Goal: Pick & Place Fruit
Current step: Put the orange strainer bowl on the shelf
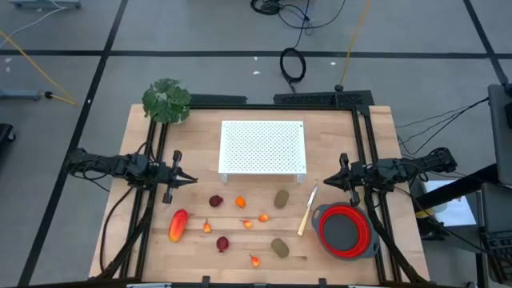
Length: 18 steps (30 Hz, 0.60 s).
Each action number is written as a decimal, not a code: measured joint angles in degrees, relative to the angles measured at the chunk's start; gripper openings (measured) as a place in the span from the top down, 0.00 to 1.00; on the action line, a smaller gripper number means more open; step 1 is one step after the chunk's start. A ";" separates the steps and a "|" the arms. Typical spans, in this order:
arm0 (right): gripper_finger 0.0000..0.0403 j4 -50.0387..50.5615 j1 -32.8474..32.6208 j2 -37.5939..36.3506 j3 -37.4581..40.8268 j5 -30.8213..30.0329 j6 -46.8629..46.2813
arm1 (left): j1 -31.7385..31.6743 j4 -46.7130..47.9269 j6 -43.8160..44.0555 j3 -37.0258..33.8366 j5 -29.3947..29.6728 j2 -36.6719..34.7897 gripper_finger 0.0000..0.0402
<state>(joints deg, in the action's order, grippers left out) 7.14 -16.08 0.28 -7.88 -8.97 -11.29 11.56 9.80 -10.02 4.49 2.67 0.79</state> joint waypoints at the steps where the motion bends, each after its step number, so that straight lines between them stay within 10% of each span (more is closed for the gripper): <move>1: 1.00 -0.04 -0.01 -0.01 0.00 0.00 0.00 | -0.01 0.00 0.00 0.00 0.01 0.01 0.95; 18: 1.00 -11.88 -0.03 0.02 0.22 0.21 -18.17 | -0.01 0.00 0.00 0.00 0.01 -0.01 0.95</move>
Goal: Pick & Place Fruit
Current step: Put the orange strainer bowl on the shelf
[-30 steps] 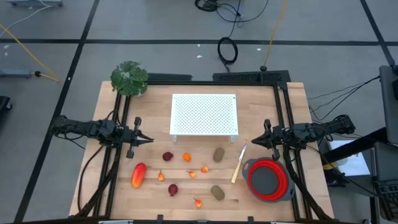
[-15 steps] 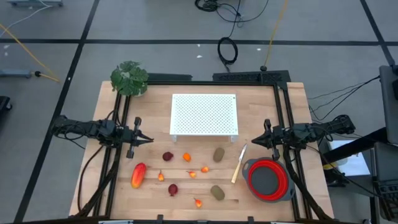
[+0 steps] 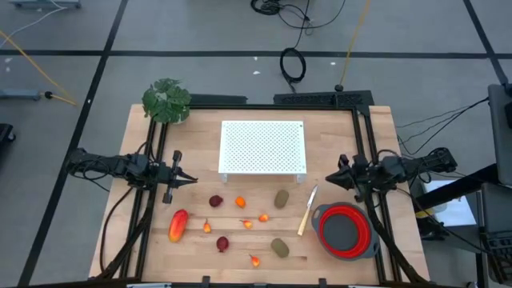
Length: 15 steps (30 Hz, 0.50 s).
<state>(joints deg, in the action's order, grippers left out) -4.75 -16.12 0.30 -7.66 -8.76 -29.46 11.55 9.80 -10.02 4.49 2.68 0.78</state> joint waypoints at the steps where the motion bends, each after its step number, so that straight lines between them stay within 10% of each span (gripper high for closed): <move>1: 1.00 -1.88 0.00 -0.02 -0.02 0.03 -0.03 | 0.01 0.00 -0.02 0.00 0.00 0.00 0.95; 15: 1.00 -11.48 0.00 -0.02 -0.11 -0.09 0.07 | 0.01 0.00 -0.79 0.00 0.33 0.02 0.95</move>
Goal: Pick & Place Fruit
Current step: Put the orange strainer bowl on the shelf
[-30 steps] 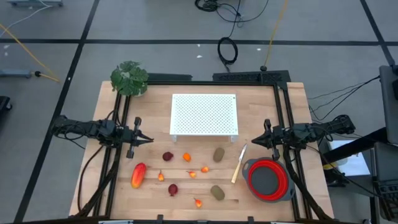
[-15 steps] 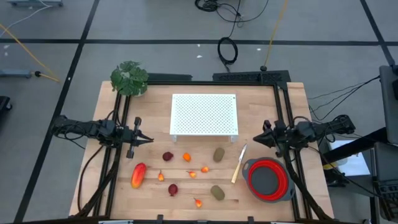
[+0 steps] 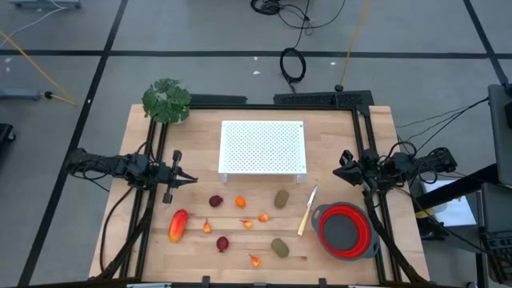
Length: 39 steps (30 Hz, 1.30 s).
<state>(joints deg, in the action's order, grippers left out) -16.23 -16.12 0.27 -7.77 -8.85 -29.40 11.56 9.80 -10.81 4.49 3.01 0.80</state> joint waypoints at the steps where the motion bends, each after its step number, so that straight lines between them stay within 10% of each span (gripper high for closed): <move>1: 1.00 0.00 0.00 0.00 -0.01 0.00 0.00 | 0.01 0.00 0.01 0.00 0.00 -0.02 0.95; 19: 1.00 1.96 -0.01 7.33 -0.94 6.48 -8.47 | -0.01 -0.63 1.05 0.00 0.52 -0.02 0.95; 39: 1.00 59.72 -0.11 36.94 -33.62 19.62 -5.41 | -0.01 -0.66 2.16 0.00 0.52 0.00 0.95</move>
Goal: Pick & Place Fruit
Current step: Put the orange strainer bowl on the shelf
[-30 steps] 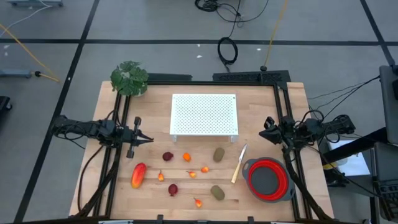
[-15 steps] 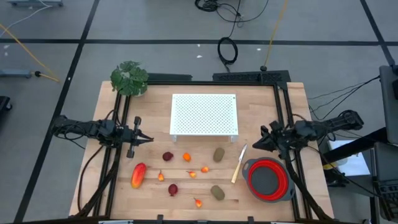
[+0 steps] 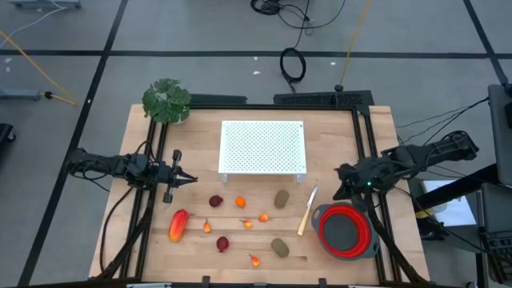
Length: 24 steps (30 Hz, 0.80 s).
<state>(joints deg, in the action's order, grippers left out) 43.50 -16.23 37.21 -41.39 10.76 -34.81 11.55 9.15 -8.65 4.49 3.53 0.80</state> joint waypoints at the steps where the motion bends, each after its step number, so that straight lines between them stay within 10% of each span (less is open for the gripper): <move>1: 1.00 2.12 0.00 1.02 -0.82 0.00 0.12 | 0.00 0.00 -0.01 0.00 0.00 0.00 0.95; 24: 1.00 29.15 -16.42 25.23 -14.04 -9.09 -14.59 | 0.00 0.00 -0.06 0.00 0.00 0.00 0.95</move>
<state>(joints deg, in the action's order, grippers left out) 72.64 -32.65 62.44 -55.43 1.67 -49.40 11.55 9.15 -8.71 4.49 3.53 0.80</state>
